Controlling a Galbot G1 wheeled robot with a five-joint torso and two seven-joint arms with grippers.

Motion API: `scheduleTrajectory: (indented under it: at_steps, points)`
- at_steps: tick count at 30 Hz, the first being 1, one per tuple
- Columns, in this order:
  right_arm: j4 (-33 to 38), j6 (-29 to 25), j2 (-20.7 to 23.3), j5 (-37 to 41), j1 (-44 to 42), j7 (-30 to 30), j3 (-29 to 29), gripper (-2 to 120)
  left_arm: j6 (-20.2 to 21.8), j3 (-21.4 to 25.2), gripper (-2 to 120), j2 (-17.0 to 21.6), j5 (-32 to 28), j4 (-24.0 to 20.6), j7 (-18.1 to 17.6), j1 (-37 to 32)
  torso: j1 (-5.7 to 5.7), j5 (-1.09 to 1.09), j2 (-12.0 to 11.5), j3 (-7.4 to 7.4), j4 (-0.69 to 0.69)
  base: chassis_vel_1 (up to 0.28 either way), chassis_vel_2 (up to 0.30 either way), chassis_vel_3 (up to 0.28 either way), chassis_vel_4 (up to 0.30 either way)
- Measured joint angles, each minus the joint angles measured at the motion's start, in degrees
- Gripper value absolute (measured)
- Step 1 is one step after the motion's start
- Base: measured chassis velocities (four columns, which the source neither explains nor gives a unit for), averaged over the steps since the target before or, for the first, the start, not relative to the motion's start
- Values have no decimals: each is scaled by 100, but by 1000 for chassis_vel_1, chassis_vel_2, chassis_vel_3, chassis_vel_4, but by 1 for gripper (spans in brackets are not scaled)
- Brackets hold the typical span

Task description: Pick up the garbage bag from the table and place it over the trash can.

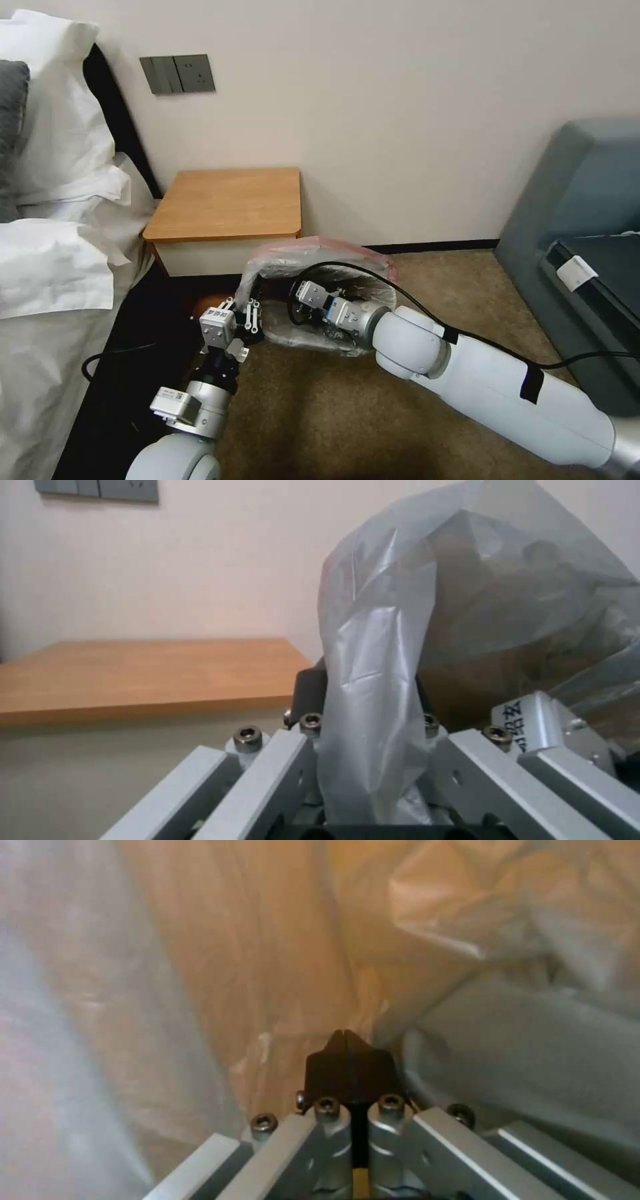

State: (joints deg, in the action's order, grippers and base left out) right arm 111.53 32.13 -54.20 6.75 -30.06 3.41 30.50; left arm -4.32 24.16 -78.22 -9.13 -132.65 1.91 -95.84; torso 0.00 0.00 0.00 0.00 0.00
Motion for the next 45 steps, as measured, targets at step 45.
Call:
scheduleTrajectory:
  at_steps: [45]
  points:
    - [2585, -385, 989, 2776, -1939, -1343, -2419, 30, 1669, -63, 7, 42, -2472, 351, -1679, 70, -1, 0, 0, 0, 0, 0, 0, 0, 0]
